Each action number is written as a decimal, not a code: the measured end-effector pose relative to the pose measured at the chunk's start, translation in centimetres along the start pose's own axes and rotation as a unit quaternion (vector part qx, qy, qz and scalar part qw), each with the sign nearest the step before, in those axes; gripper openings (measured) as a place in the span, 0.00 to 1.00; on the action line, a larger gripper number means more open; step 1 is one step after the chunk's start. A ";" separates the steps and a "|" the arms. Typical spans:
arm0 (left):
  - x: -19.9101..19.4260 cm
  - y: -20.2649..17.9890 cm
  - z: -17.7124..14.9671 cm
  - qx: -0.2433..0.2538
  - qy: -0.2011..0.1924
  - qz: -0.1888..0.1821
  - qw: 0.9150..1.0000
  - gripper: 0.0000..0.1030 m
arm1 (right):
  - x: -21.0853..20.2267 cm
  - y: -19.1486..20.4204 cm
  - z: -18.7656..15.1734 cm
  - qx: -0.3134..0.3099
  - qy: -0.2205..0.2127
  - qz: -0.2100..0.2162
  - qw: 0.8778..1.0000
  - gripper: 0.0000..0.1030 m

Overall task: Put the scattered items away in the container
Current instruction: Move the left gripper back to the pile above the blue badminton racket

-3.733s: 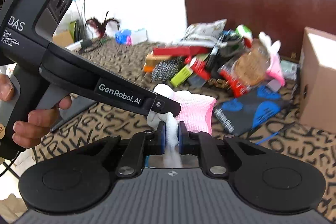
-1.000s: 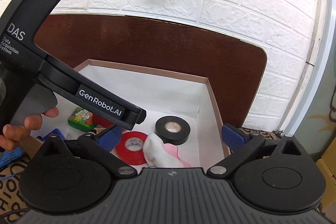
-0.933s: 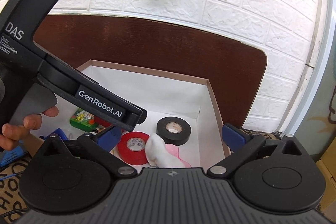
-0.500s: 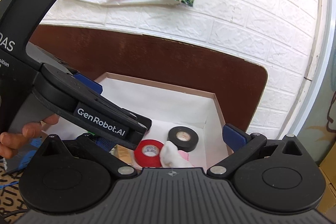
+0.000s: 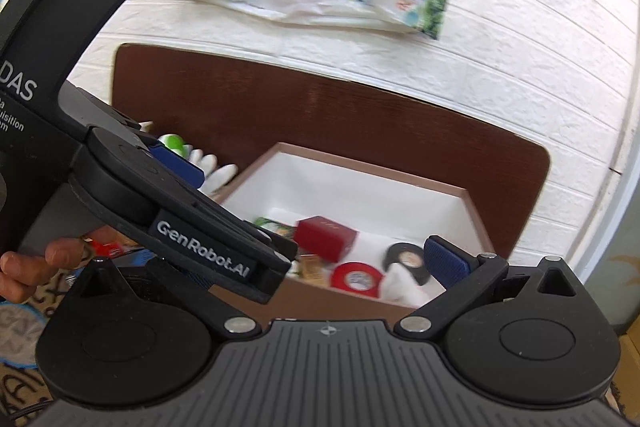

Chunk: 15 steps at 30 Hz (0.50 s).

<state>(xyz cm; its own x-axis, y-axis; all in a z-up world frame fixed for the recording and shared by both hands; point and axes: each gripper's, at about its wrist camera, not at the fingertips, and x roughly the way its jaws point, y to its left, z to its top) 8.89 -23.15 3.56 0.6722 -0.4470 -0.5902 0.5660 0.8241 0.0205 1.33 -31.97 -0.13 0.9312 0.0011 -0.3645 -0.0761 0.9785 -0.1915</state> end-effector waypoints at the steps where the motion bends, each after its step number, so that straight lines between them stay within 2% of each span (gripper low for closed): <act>1: -0.5 0.1 -0.6 0.001 0.000 0.005 1.000 1.00 | -0.3 0.7 -0.1 -0.005 -0.001 0.007 1.000 1.00; 5: -2.2 1.3 -3.2 -0.016 0.008 0.014 1.000 1.00 | -1.3 3.6 -0.6 -0.018 -0.003 0.030 0.999 1.00; 10: -3.5 3.3 -7.4 -0.051 0.042 0.020 0.998 1.00 | -2.4 7.4 -1.8 -0.020 0.007 0.077 0.997 1.00; 15: -5.3 5.4 -11.2 -0.091 0.060 0.026 0.994 1.00 | -3.1 11.2 -2.5 -0.021 0.015 0.119 0.993 1.00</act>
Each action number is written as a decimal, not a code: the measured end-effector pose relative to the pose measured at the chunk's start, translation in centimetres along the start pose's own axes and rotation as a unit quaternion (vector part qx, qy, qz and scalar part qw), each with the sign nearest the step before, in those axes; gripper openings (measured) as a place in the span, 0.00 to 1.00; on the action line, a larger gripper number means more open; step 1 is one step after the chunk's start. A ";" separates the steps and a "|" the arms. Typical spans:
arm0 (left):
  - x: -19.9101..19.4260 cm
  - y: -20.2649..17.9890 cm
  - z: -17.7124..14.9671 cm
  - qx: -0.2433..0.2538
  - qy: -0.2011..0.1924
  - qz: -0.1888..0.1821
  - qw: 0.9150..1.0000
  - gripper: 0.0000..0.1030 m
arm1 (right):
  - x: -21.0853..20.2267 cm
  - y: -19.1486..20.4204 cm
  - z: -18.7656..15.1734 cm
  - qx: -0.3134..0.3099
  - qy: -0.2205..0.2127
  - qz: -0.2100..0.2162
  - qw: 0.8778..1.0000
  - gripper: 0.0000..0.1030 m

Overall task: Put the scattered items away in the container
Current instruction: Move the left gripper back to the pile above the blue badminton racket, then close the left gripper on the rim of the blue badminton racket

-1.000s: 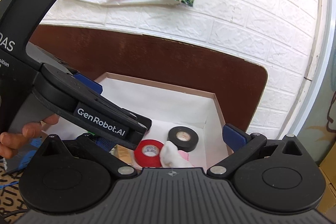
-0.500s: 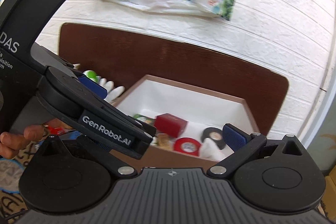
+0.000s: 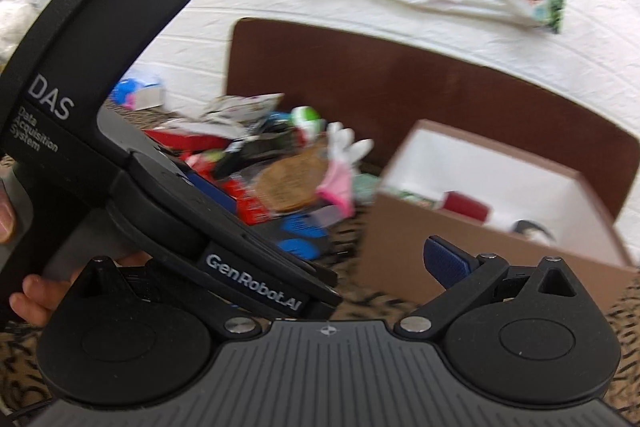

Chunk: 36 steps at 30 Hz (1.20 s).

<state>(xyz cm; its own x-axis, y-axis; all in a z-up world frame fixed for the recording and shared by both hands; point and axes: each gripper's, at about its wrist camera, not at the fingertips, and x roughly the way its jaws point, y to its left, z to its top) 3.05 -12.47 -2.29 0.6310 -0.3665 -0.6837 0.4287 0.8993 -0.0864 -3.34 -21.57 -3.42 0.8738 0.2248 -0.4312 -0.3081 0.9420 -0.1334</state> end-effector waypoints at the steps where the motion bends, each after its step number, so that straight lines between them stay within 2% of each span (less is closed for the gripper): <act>1: -0.3 0.6 -0.7 -0.010 0.003 0.001 1.000 1.00 | 0.0 0.6 0.0 0.000 0.001 0.007 1.000 1.00; 7: -2.1 3.4 -3.9 -0.044 0.010 0.016 0.999 1.00 | 0.5 4.0 -0.9 0.005 0.014 0.036 0.999 1.00; 13: -2.4 5.4 -5.8 -0.072 0.029 0.026 0.997 1.00 | 0.9 5.6 -1.7 0.021 0.035 0.050 0.998 1.00; 17: -2.9 6.4 -6.4 -0.086 0.026 0.029 0.996 1.00 | 1.1 5.8 -2.2 0.030 0.044 0.046 0.998 1.00; 21: -3.9 7.8 -7.2 -0.094 0.019 0.050 0.994 1.00 | 1.5 5.7 -2.8 0.031 0.060 0.036 0.997 0.99; 24: -3.8 9.7 -8.2 -0.120 0.034 0.073 0.990 1.00 | 2.0 5.2 -3.6 0.042 0.074 0.025 0.996 0.99; 26: -3.6 10.9 -8.8 -0.143 0.044 0.074 0.986 0.99 | 2.4 4.8 -4.1 0.050 0.085 0.018 0.995 0.99; 29: -3.1 11.9 -9.5 -0.164 0.065 0.066 0.982 0.94 | 3.0 4.2 -4.6 0.066 0.097 0.005 0.993 0.99; 32: -2.9 11.7 -9.7 -0.153 0.072 0.063 0.984 0.89 | 3.2 3.6 -4.9 0.078 0.101 0.002 0.992 0.99; 36: -3.1 11.3 -9.5 -0.147 0.070 0.053 0.985 0.73 | 3.7 3.4 -5.1 0.080 0.107 -0.006 0.991 0.99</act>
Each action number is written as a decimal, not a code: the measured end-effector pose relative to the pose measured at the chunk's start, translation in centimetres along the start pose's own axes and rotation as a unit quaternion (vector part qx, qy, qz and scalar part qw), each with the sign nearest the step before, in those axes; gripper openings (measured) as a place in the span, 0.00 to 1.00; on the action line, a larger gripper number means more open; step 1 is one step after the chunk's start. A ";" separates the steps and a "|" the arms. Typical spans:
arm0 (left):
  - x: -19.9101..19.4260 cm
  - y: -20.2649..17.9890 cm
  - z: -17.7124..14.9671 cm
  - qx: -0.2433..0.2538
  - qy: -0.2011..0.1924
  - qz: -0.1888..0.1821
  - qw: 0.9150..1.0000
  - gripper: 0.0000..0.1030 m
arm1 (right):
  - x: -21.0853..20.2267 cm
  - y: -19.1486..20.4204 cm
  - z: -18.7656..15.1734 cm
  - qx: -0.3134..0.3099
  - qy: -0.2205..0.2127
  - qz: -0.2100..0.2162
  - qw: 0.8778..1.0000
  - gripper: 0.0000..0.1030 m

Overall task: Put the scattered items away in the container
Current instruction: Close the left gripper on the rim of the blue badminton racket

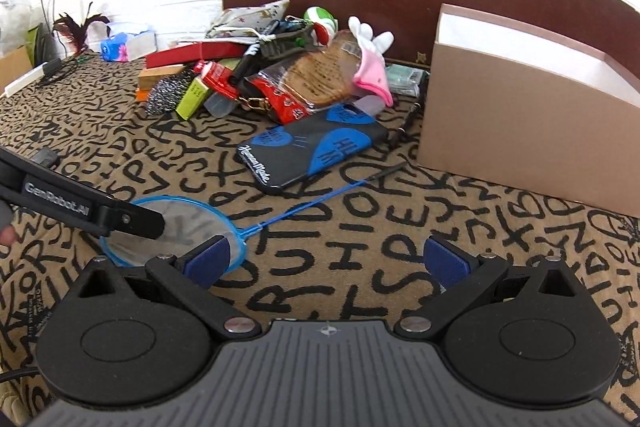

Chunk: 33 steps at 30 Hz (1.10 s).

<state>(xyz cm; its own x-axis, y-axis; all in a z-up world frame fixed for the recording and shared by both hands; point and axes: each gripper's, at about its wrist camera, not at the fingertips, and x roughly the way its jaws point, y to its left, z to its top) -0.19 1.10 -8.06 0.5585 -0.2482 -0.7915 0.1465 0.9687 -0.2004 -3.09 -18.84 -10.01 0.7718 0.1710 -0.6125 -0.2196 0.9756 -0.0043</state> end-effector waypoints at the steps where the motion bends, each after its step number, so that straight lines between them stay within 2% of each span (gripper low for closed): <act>1: 0.0 -0.1 0.0 0.001 0.000 -0.004 1.000 0.71 | 0.2 0.0 0.0 0.001 0.003 -0.002 1.000 0.99; 3: 0.0 -0.5 0.0 0.011 0.001 -0.007 1.000 0.58 | 0.5 0.0 0.0 0.002 0.005 0.000 1.000 0.99; 4: 0.2 -0.7 0.0 0.017 0.002 -0.006 1.000 0.55 | 0.7 0.0 0.1 0.002 0.006 0.002 1.000 0.99; 7: 0.4 -1.4 -0.1 0.036 0.002 -0.004 0.999 0.27 | 1.2 0.2 0.3 -0.001 0.006 0.002 1.000 0.99; 8: 0.5 -1.5 -0.2 0.041 0.003 -0.007 0.999 0.14 | 1.4 0.2 0.4 -0.003 0.006 0.002 1.000 0.99; 9: 0.5 -1.5 -0.1 0.045 0.003 -0.009 0.999 0.10 | 1.5 0.3 0.5 -0.004 0.006 0.002 1.000 0.99; 16: 1.0 0.3 2.0 0.043 -0.016 0.024 0.999 0.09 | 2.1 0.5 0.8 -0.011 0.006 0.003 1.000 0.99; 17: 1.0 0.6 2.3 0.040 -0.018 0.028 0.999 0.15 | 2.3 0.6 0.8 -0.012 0.006 0.003 1.000 0.99; 18: 1.0 0.9 2.6 0.039 -0.019 0.031 0.999 0.32 | 2.4 0.6 0.9 -0.012 0.007 0.003 1.000 0.99; 23: 0.7 1.4 2.6 0.030 -0.010 0.005 1.000 0.45 | 2.8 0.3 0.9 -0.010 0.010 0.002 1.000 0.98; 27: 0.9 1.6 2.0 0.034 0.002 0.007 0.999 0.55 | 3.5 -0.5 0.8 0.014 0.023 0.008 1.000 0.92; 29: 0.9 1.6 1.9 0.035 0.003 0.004 0.999 0.55 | 3.9 -1.1 0.8 0.038 0.028 0.018 0.999 0.87; 31: 1.1 1.4 2.0 0.047 0.000 0.011 0.999 0.51 | 4.3 -1.5 0.6 0.060 0.030 0.023 0.997 0.85; 33: 1.3 1.1 2.1 0.059 -0.003 0.025 0.998 0.25 | 4.4 -1.6 0.7 0.065 0.024 0.022 0.997 0.83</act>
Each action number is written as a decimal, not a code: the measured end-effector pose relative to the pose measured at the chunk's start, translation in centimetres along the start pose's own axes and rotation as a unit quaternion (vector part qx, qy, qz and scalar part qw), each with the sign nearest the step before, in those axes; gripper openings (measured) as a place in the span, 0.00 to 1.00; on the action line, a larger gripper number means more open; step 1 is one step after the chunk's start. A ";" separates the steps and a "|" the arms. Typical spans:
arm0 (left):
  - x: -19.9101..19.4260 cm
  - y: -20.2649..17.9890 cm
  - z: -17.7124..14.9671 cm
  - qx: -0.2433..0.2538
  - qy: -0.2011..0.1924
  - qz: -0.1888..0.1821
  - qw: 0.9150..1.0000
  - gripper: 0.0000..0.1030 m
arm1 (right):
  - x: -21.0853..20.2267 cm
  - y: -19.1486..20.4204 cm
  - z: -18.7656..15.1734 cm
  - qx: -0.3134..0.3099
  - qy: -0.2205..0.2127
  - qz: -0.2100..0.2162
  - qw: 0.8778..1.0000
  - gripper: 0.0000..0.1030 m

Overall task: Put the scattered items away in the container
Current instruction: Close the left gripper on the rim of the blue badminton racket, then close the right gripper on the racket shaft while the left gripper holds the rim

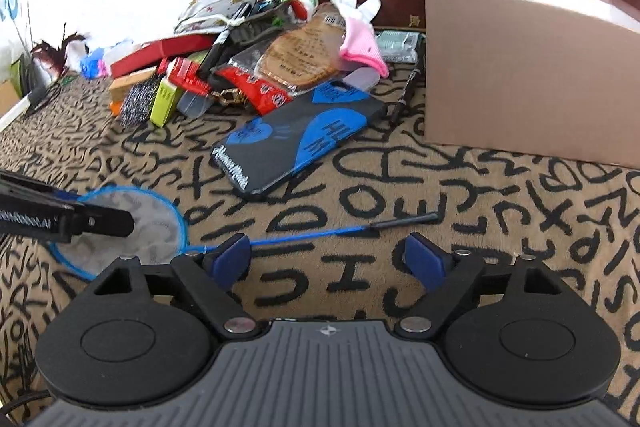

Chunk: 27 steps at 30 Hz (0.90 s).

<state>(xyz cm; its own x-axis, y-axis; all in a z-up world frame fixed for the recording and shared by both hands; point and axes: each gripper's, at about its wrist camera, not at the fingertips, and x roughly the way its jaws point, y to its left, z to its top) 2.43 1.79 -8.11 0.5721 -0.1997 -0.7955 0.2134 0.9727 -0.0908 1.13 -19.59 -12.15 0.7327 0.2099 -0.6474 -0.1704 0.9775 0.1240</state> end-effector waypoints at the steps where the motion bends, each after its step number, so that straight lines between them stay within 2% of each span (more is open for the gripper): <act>1: 0.1 -0.1 0.1 0.004 -0.001 0.005 1.000 0.20 | 0.1 0.0 0.1 0.002 -0.002 0.000 1.000 0.81; 5: 0.5 0.3 0.4 0.003 -0.004 0.016 1.000 0.17 | 0.6 -0.7 0.9 0.036 -0.010 0.006 0.999 0.70; 10: 0.7 0.1 0.5 0.008 -0.003 0.022 1.000 0.18 | 1.6 -1.2 1.9 0.065 -0.017 0.007 0.998 0.40; 11: 0.7 0.1 0.6 0.007 0.001 0.018 1.000 0.36 | 1.6 -1.2 1.9 0.071 -0.016 0.014 0.997 0.37; 12: 0.5 0.3 0.6 0.003 0.006 0.008 1.000 0.38 | 1.6 -1.2 1.9 0.074 -0.016 0.020 0.997 0.35; 15: 0.2 0.6 0.5 -0.007 0.015 -0.026 1.000 0.47 | 1.3 -1.2 1.6 0.073 -0.016 0.026 0.997 0.35; 23: 0.1 0.0 0.0 0.019 0.015 -0.021 0.999 0.46 | 0.5 -1.6 1.1 0.087 -0.012 0.035 0.996 0.37; 27: -0.3 0.7 0.0 0.004 0.027 -0.054 0.998 0.56 | 0.2 -1.3 0.9 0.079 -0.013 0.032 0.996 0.39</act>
<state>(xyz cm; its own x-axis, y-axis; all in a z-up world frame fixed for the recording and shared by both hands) 2.43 2.56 -7.94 0.5017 -0.2974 -0.8123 0.2782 0.9446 -0.1741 2.10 -20.83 -11.74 0.7401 0.2712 -0.6154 -0.1133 0.9523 0.2833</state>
